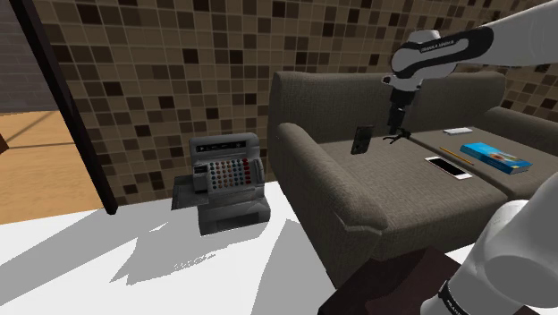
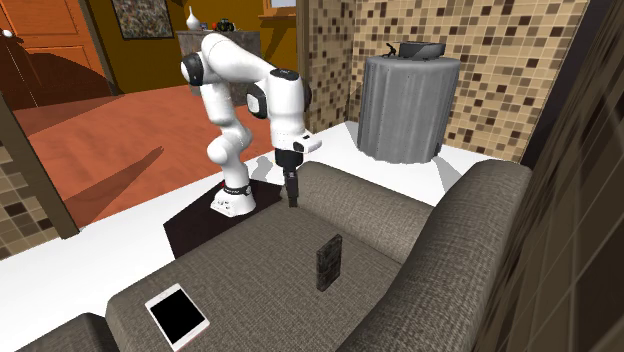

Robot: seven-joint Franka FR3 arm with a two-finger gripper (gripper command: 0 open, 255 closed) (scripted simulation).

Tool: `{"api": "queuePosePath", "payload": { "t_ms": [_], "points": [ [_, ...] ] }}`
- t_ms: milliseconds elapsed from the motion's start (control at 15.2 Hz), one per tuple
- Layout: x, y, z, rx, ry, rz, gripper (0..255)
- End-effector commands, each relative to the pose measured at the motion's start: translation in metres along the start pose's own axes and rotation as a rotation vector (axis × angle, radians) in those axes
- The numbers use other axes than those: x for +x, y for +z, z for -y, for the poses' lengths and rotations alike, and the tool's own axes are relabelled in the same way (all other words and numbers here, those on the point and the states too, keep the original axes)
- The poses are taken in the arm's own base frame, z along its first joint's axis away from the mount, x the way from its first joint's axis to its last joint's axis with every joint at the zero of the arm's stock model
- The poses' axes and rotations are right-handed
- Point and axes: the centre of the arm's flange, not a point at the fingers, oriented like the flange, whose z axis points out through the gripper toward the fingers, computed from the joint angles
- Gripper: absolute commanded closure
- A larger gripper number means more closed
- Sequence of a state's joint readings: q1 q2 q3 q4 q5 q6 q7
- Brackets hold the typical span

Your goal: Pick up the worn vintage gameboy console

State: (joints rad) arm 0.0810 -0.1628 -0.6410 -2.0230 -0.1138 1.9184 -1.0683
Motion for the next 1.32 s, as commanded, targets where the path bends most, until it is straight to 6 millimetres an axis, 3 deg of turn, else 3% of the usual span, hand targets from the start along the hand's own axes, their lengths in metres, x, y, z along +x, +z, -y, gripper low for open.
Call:
{"api": "queuePosePath", "payload": {
  "t_ms": [0, 792, 1254],
  "points": [
    [0.002, 0.007, -0.027, 0.005, -0.052, -0.001, 0],
    [0.046, 0.050, -0.179, 0.044, -0.323, -0.012, 0],
    [0.046, 0.082, -0.179, 0.045, -0.325, -0.012, 0]
  ]
}}
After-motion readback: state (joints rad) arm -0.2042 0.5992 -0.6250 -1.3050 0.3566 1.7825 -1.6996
